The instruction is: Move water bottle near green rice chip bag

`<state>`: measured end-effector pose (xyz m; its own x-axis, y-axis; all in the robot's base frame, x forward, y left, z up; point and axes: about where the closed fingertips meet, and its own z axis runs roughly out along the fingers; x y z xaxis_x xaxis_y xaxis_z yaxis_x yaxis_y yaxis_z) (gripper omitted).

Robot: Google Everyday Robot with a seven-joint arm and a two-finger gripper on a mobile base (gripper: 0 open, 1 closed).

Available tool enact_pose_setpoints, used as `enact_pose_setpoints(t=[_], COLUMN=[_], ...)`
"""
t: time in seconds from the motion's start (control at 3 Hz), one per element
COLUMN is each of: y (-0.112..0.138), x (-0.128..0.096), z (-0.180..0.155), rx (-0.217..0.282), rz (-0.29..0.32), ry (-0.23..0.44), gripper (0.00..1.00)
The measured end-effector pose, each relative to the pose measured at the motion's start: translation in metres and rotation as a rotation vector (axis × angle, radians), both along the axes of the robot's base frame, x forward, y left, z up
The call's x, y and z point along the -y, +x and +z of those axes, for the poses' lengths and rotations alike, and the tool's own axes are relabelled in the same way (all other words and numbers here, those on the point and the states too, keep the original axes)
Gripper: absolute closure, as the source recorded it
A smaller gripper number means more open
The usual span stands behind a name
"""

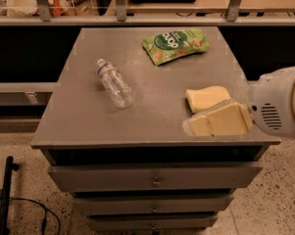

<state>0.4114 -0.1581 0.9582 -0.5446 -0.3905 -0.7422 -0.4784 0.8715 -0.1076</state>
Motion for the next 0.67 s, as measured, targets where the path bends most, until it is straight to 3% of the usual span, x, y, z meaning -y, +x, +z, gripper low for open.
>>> enact_pose_setpoints(t=[0.67], y=[0.016], x=[-0.025], z=[-0.061], rx=[0.065], rz=[-0.121], ry=[0.073], gripper=[0.0])
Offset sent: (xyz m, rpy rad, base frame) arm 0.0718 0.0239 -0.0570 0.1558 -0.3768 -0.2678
